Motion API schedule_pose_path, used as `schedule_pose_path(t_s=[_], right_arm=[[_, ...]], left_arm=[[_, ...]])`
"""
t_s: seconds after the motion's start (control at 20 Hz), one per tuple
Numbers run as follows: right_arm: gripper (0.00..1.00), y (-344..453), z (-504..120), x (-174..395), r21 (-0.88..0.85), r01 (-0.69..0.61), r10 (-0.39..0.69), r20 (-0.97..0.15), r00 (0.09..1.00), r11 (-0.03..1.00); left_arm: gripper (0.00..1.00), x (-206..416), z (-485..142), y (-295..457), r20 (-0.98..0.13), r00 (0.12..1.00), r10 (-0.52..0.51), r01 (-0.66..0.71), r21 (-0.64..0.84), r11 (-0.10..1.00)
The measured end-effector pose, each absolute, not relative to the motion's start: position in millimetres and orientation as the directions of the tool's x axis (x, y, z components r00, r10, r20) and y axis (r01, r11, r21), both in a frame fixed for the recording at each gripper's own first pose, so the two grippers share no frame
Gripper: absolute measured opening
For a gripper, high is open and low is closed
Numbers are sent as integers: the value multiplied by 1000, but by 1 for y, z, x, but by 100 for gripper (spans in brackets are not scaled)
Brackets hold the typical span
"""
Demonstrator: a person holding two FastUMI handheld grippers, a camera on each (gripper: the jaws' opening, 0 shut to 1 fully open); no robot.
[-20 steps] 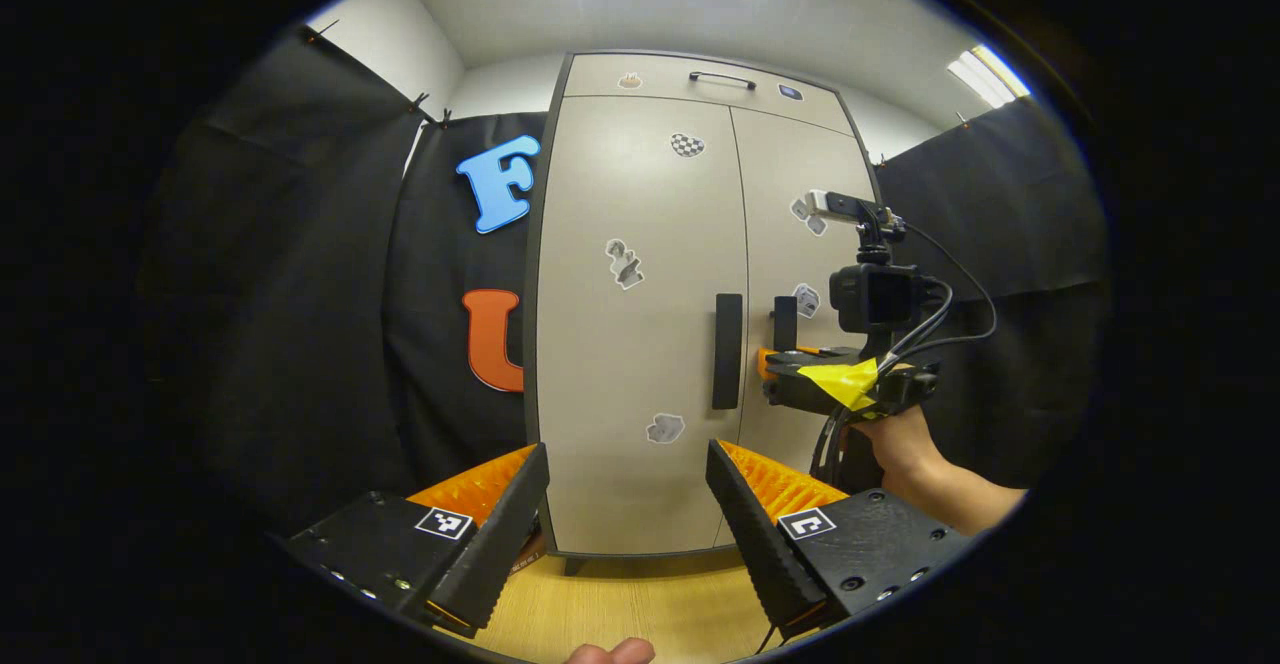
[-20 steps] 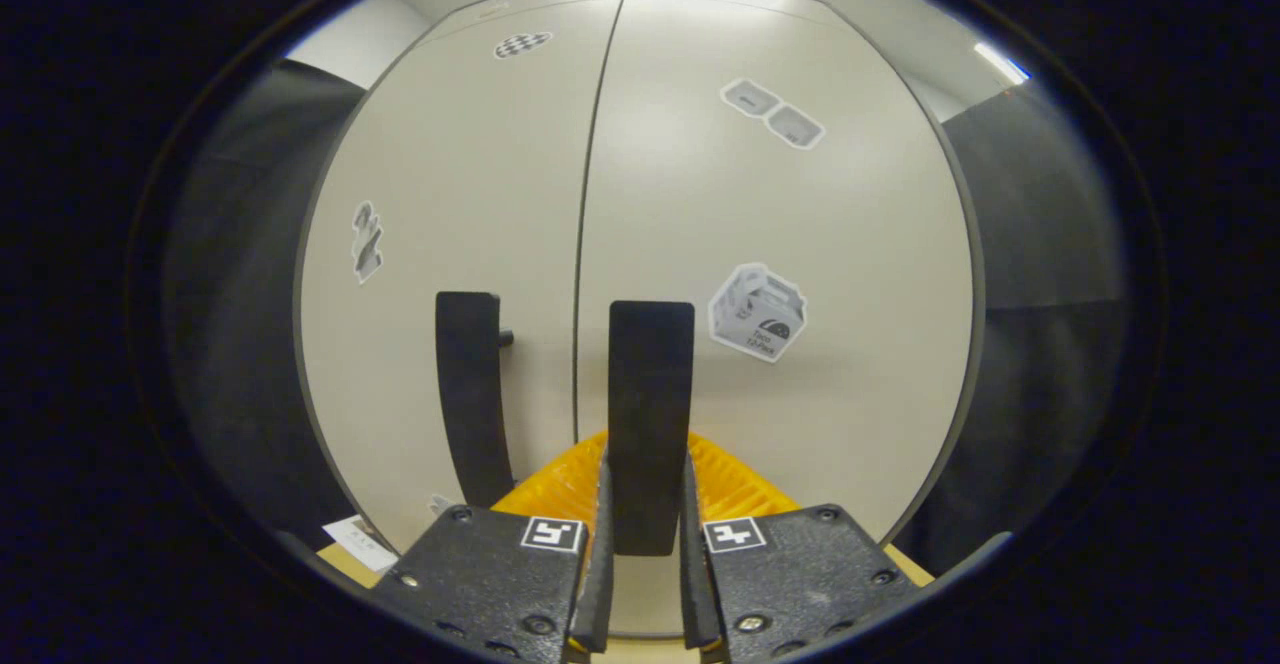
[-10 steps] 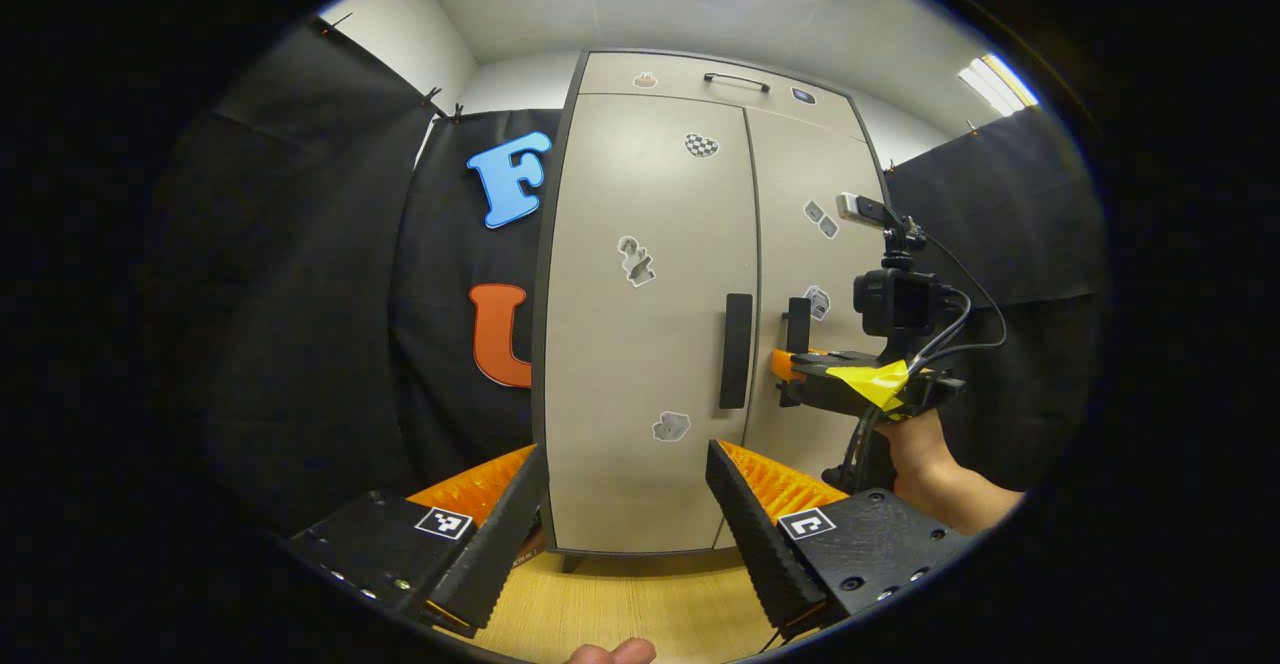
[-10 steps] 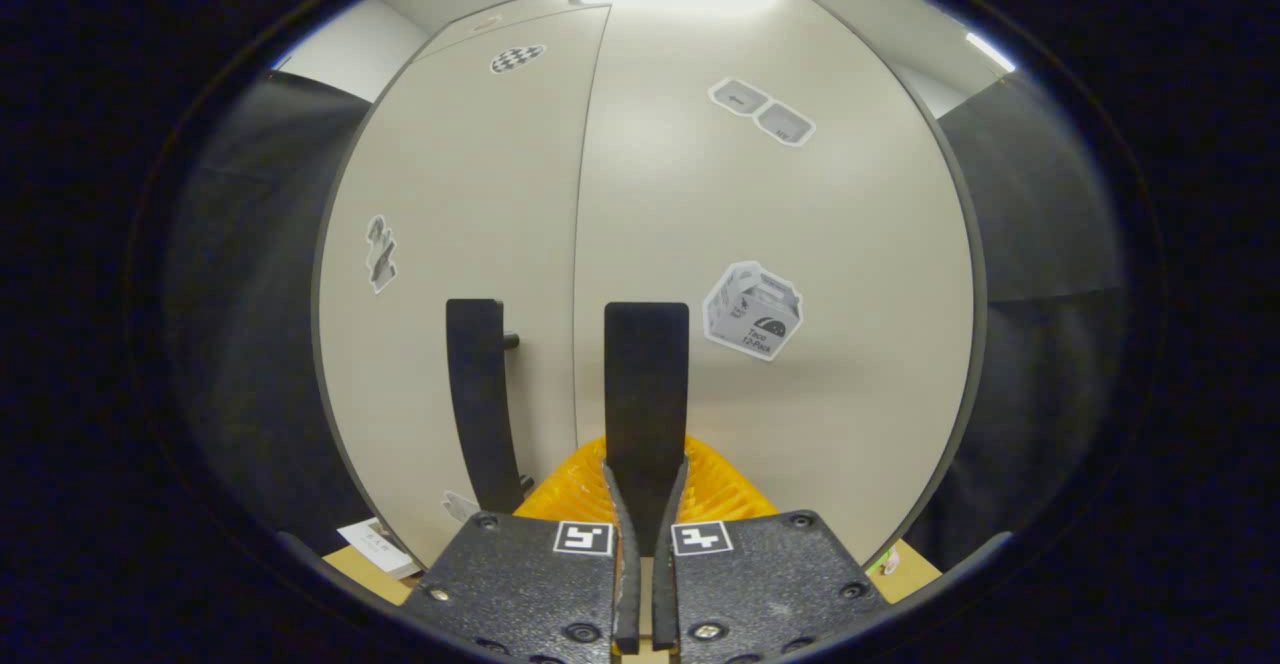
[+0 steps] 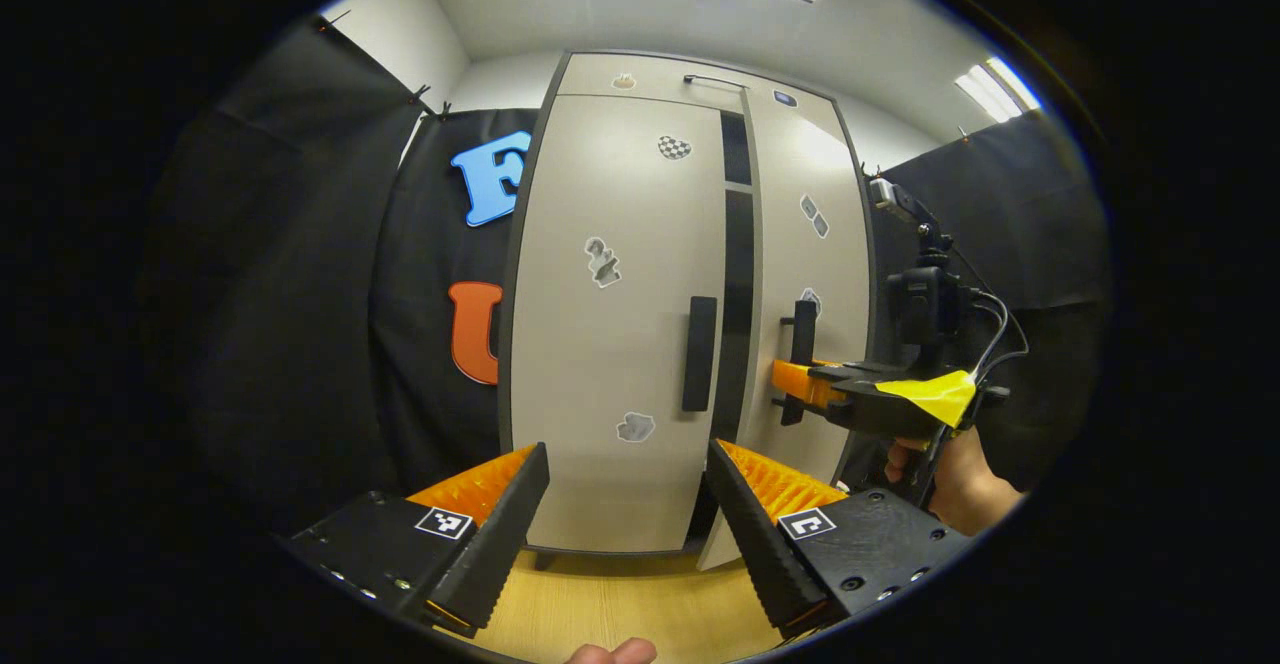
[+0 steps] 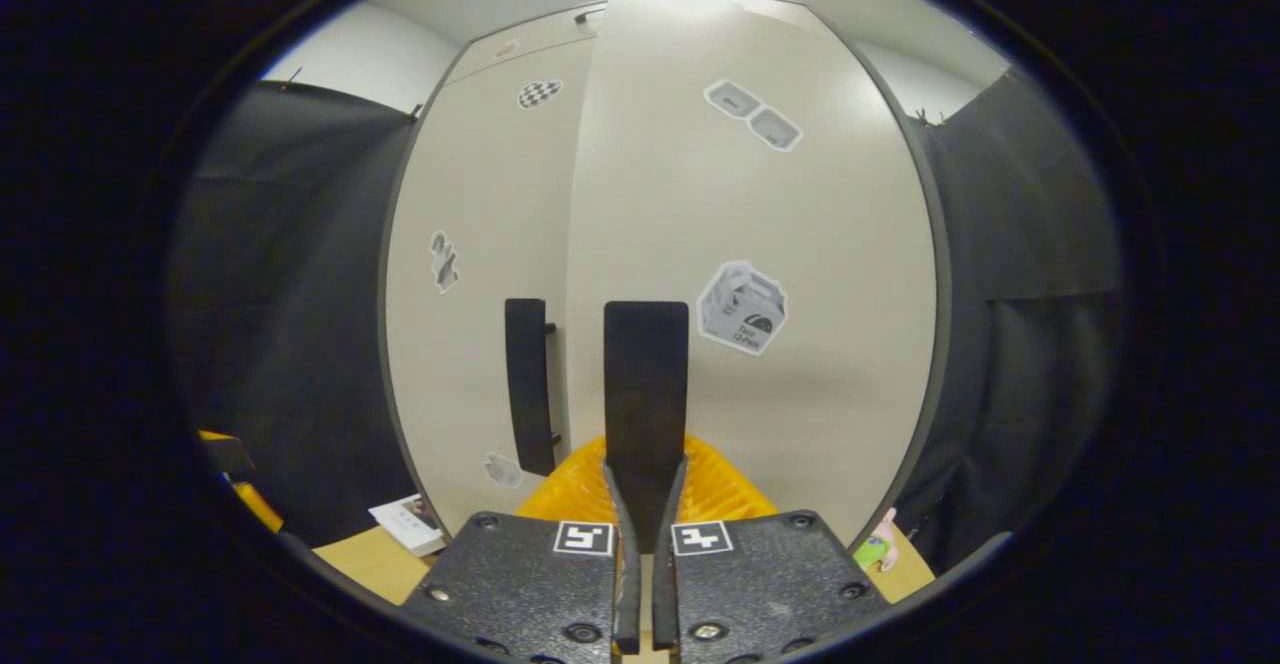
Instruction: Open the right door of the double-door shoe cabinet with the right hand, and open the left door with the left hand.
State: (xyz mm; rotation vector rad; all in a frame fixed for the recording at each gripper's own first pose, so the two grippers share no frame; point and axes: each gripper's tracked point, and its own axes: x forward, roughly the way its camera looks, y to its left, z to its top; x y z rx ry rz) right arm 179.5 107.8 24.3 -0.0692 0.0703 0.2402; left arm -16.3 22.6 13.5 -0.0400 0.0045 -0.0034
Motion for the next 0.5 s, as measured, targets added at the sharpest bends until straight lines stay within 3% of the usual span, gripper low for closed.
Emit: schedule_pose_path(t_s=[0.5], right_arm=[[8, 37, 29, 101, -43, -263, 260, -60, 964, 964]], left_arm=[[95, -14, 5, -17, -21, 999, -49, 48, -20, 999]])
